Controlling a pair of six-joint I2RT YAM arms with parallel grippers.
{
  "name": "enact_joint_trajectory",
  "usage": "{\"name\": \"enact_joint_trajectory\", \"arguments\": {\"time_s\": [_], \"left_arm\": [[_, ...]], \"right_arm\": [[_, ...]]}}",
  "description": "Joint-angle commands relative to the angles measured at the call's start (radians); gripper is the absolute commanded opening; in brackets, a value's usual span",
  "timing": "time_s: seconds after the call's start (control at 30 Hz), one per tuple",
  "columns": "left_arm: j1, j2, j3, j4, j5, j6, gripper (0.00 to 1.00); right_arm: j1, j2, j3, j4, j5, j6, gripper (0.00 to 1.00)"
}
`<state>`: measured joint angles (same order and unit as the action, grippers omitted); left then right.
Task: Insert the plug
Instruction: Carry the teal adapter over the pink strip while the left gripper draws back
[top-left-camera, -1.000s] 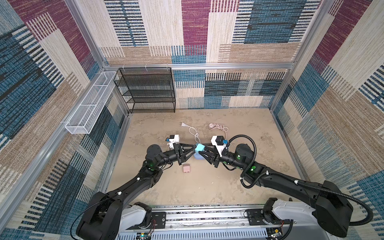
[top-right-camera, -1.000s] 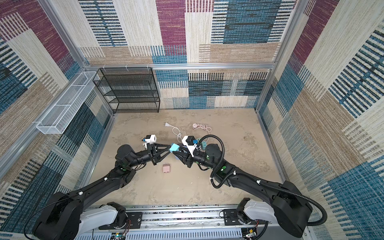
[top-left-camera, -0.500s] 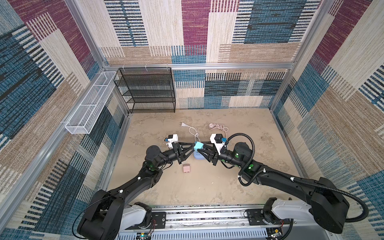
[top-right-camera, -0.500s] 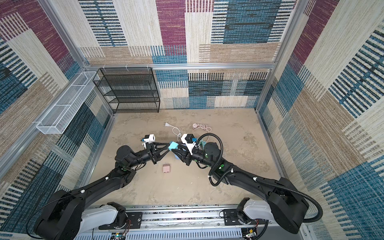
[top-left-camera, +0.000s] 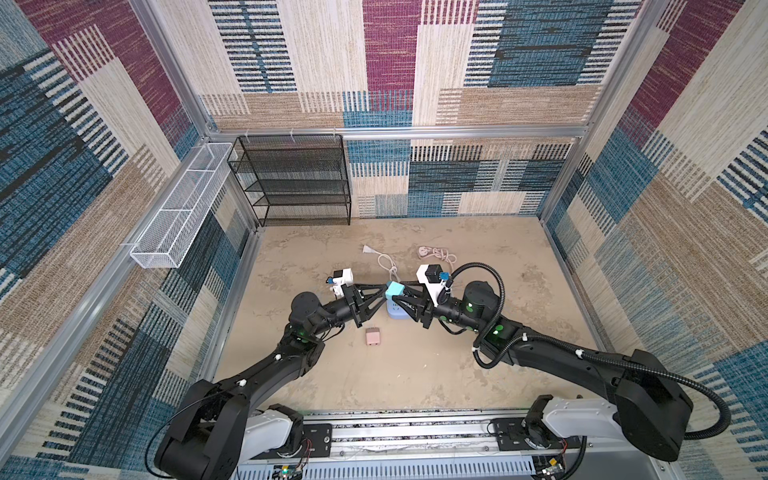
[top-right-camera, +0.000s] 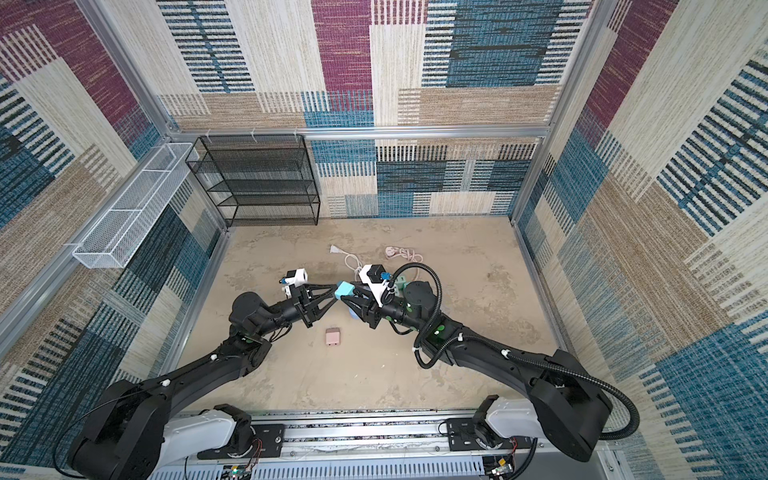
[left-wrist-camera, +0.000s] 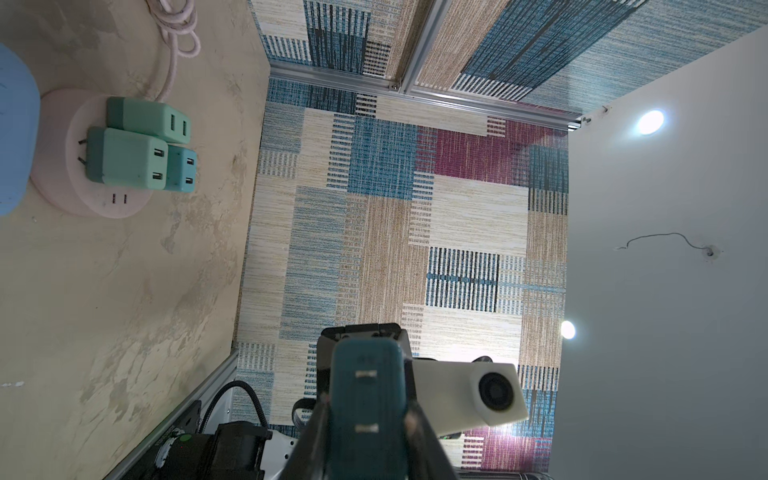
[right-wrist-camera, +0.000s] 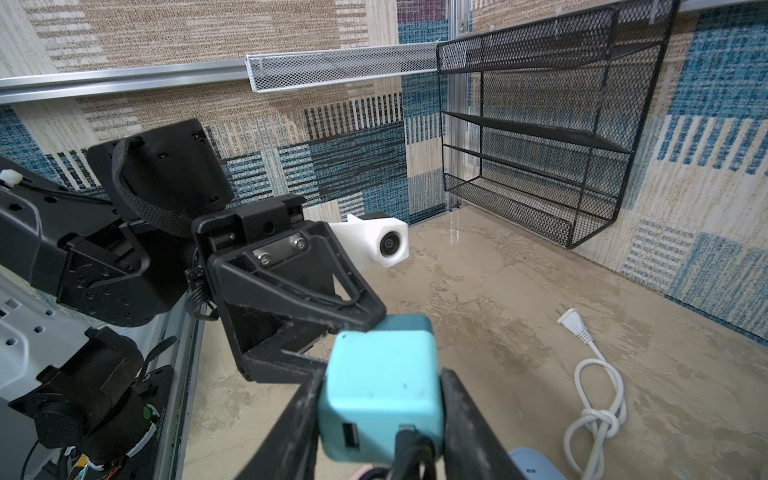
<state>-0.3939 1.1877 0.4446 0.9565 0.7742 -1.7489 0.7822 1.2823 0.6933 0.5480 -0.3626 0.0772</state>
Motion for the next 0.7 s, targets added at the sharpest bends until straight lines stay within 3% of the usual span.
{"name": "enact_joint_trajectory", "arguments": {"time_s": [0.0,0.03,0.07,0.2,0.33,0.53,0.67], "left_arm": [[0.026,-0.067,0.003,-0.15,0.05,0.159,0.82],[0.042,-0.109,0.004,-0.265,0.035,0.229,0.95],[0.057,-0.14,0.012,-0.404,0.014,0.303,1.0],[0.115,-0.31,0.112,-0.985,-0.153,0.638,1.0],[0.12,-0.385,0.251,-1.404,-0.463,0.887,0.99],[0.12,-0.315,0.371,-1.603,-0.656,1.037,0.99],[0.12,-0.304,0.338,-1.549,-0.667,1.049,1.0]], "right_arm": [[0.002,0.01,0.017,-0.077,-0.066,0.055,0.0],[0.0,0.01,0.017,-0.098,-0.052,0.066,0.0],[-0.001,0.012,0.021,-0.121,-0.037,0.076,0.0],[-0.009,0.031,0.078,-0.275,0.027,0.132,0.0],[-0.012,0.082,0.203,-0.479,0.104,0.213,0.0],[-0.012,0.168,0.414,-0.715,0.159,0.286,0.0],[-0.012,0.209,0.544,-0.833,0.253,0.324,0.0]]}}
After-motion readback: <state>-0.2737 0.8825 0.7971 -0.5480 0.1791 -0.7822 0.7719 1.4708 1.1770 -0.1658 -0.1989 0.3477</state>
